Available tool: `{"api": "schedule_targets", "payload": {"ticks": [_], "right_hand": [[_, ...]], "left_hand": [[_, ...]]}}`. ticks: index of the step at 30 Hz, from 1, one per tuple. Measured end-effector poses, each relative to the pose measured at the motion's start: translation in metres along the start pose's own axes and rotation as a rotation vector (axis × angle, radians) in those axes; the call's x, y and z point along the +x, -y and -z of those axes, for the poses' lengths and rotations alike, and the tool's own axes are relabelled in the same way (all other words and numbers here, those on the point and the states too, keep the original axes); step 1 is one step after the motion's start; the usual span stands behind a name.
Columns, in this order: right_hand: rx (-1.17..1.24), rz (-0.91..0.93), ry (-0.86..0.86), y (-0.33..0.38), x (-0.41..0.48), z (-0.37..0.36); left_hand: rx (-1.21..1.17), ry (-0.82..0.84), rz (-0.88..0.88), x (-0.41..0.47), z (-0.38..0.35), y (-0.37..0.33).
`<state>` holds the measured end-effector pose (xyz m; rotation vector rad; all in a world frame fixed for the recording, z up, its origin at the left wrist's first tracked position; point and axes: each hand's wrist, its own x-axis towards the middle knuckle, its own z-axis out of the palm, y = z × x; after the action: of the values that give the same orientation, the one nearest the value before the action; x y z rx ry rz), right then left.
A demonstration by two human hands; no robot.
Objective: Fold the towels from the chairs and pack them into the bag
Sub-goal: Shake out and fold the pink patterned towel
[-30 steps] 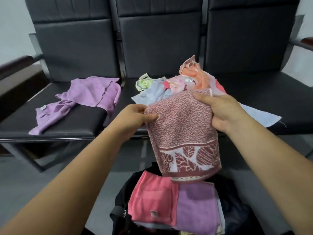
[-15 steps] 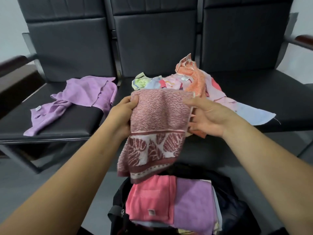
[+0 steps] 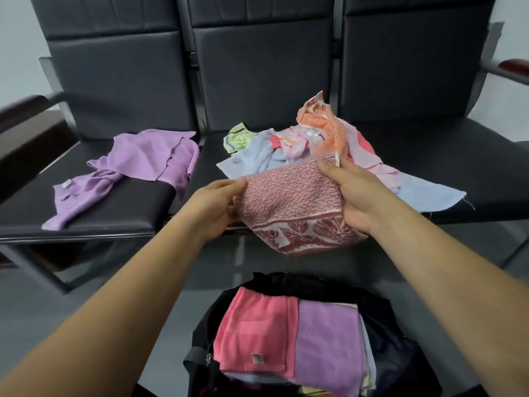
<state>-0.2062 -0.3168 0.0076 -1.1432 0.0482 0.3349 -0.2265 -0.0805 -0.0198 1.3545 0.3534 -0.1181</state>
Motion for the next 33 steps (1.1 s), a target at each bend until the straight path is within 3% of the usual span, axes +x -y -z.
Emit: {"api": "schedule_targets", "payload": {"ticks": [5,9,14,19,23,27,33], "right_hand": [[0.118,-0.117,-0.034,0.002,0.0,0.01],[0.143,-0.191,0.073,0.009,-0.006,0.025],[-0.007,-0.256,0.131,0.003,-0.01,0.043],[-0.088,-0.074,-0.002,0.001,-0.011,0.057],[-0.105,0.046,-0.12,0.002,-0.015,0.064],[-0.318,0.245,-0.24,0.001,-0.023,0.068],[-0.364,0.462,-0.246,0.009,-0.037,0.073]], "left_hand": [[0.198,0.202,0.218,-0.01,-0.01,0.015],[0.058,0.199,0.075,-0.01,-0.022,0.013],[-0.061,0.185,-0.055,-0.011,-0.028,0.006],[0.122,0.203,-0.157,-0.011,-0.027,0.008],[0.231,0.081,-0.34,-0.014,-0.034,0.01],[0.245,0.013,-0.493,-0.014,-0.037,0.012],[0.251,0.129,-0.614,-0.027,-0.055,0.014]]}}
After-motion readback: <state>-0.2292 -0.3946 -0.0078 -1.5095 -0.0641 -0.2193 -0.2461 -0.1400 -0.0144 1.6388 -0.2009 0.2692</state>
